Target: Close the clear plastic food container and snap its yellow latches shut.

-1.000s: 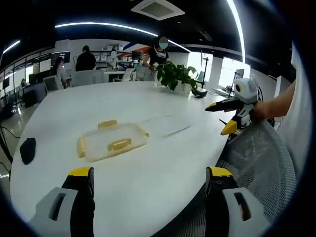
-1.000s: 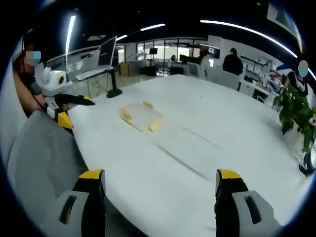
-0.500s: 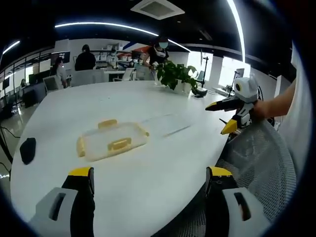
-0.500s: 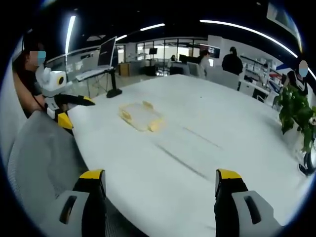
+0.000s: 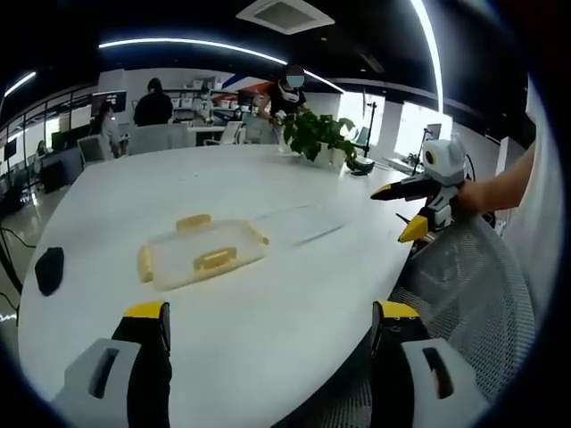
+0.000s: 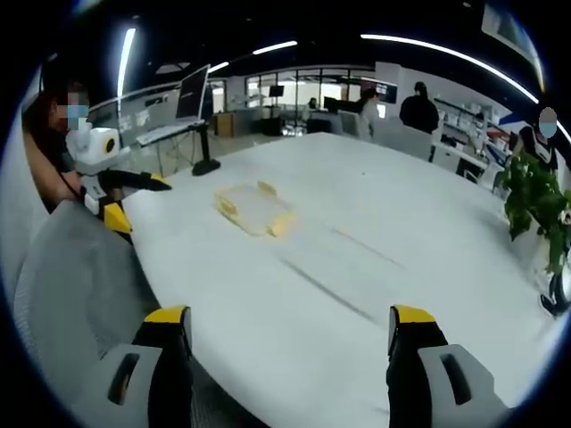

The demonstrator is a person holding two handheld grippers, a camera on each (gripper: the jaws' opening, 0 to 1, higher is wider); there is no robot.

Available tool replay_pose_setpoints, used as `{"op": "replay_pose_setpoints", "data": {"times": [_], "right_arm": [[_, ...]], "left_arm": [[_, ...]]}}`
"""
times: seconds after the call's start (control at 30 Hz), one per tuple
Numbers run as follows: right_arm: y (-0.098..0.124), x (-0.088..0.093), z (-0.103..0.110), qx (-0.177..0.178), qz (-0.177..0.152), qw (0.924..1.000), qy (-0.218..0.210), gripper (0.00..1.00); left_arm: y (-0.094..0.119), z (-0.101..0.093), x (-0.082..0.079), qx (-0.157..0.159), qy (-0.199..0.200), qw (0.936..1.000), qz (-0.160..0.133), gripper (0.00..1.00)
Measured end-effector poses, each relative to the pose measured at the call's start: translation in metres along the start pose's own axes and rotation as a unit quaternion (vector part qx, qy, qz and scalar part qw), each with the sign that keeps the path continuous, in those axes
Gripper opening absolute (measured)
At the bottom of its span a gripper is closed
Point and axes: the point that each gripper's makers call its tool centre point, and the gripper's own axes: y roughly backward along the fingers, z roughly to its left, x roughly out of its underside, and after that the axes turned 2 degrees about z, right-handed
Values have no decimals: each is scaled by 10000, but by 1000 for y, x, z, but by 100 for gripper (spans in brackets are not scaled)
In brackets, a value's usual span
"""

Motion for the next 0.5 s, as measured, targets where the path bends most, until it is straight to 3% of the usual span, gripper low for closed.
{"op": "replay_pose_setpoints", "data": {"times": [0.5], "right_arm": [[0, 1, -2, 17, 9, 10000, 22, 91]], "left_arm": [[-1, -2, 0, 32, 8, 10000, 10, 93]]}}
